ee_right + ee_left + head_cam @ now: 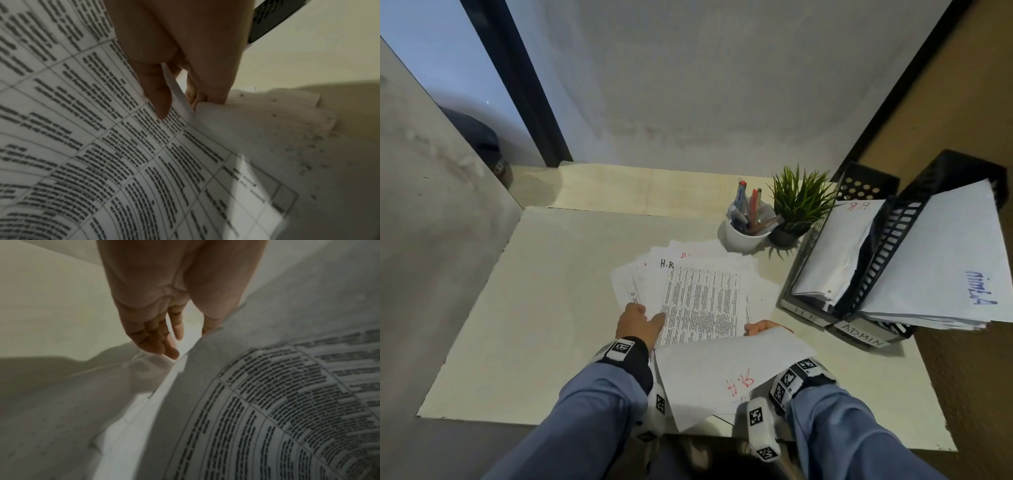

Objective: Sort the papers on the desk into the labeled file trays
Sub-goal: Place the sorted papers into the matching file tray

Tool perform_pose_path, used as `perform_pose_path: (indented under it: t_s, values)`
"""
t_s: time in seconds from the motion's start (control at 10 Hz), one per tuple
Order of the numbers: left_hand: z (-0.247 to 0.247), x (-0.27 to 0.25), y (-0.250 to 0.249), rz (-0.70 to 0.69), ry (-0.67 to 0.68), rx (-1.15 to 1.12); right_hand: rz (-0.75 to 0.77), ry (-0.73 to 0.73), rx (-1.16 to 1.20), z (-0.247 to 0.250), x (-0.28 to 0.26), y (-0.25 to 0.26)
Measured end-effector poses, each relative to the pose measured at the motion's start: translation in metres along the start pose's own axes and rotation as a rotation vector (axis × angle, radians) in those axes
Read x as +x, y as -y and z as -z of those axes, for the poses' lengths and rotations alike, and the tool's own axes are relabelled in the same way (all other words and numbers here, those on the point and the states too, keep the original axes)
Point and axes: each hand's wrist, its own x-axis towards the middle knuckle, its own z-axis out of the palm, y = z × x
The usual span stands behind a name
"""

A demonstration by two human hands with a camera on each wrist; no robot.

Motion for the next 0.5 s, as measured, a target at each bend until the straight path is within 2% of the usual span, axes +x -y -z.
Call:
perform_pose_path:
  t_s: [0.1, 0.2, 0.3, 0.4, 0.5]
  values:
    - [-0.003, -0.001, -0.003, -0.014, 0.01, 0.141, 0.031, 0.185, 0.143, 0.006, -0.011, 0.002]
    - [-0.004, -0.001, 0.0, -0.029, -0.091, 0.258, 0.009, 0.218, 0.269, 0.01, -0.007, -0.003]
    - [0.002, -0.001, 0.005, -0.023, -0.099, 0.158, -0.04, 0.099, 0.232, 0.006, -0.009, 0.001]
    - [0.014, -0.005, 0.006, -0.131, -0.139, 0.177, -0.039, 0.163, 0.274, 0.003, -0.011, -0.003]
    - [0.02, -0.011, 0.009, -0.281, -0.136, 0.128, 0.02, 0.091, 0.303, -0.006, -0.015, -0.004]
